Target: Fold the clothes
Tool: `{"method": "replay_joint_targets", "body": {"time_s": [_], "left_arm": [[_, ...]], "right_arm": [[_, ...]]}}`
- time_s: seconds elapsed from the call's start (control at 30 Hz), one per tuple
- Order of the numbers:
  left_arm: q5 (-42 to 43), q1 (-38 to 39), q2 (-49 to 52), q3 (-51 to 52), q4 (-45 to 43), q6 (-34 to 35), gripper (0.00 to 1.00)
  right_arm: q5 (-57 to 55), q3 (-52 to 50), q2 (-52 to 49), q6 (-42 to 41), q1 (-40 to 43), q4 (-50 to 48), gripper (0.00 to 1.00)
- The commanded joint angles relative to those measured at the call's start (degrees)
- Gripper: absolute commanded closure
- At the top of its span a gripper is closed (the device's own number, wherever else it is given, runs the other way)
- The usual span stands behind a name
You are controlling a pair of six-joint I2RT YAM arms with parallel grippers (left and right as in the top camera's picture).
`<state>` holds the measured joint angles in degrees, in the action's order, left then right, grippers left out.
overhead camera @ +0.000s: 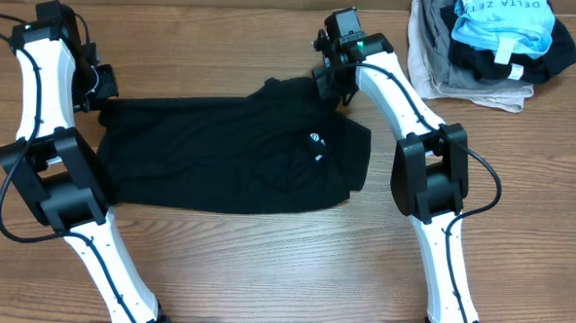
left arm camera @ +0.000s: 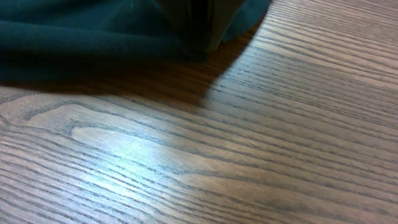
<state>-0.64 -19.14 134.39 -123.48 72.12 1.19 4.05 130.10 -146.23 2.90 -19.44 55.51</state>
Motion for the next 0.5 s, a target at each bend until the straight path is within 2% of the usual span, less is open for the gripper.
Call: {"method": "replay_joint_targets", "body": {"time_s": [0.0,0.07,0.3,0.47], "left_arm": [[0.22,0.0,-1.38,-1.05,-0.33,0.55,0.96],[0.22,0.0,-1.38,-1.05,-0.42,0.55,0.96],[0.02,-0.24,-1.38,-1.09,-1.77,0.52,0.96],[0.46,-0.39,-1.38,-2.89,-2.27,1.7,0.96]], "right_arm": [[4.24,1.38,0.35,-0.13,0.02,-1.64,0.87],[4.2,1.4,0.35,-0.11,0.02,-3.15,0.93],[4.11,6.58,0.39,-0.04,0.7,-6.03,0.96],[4.24,16.92,0.46,0.13,2.69,0.33,0.96]]}}
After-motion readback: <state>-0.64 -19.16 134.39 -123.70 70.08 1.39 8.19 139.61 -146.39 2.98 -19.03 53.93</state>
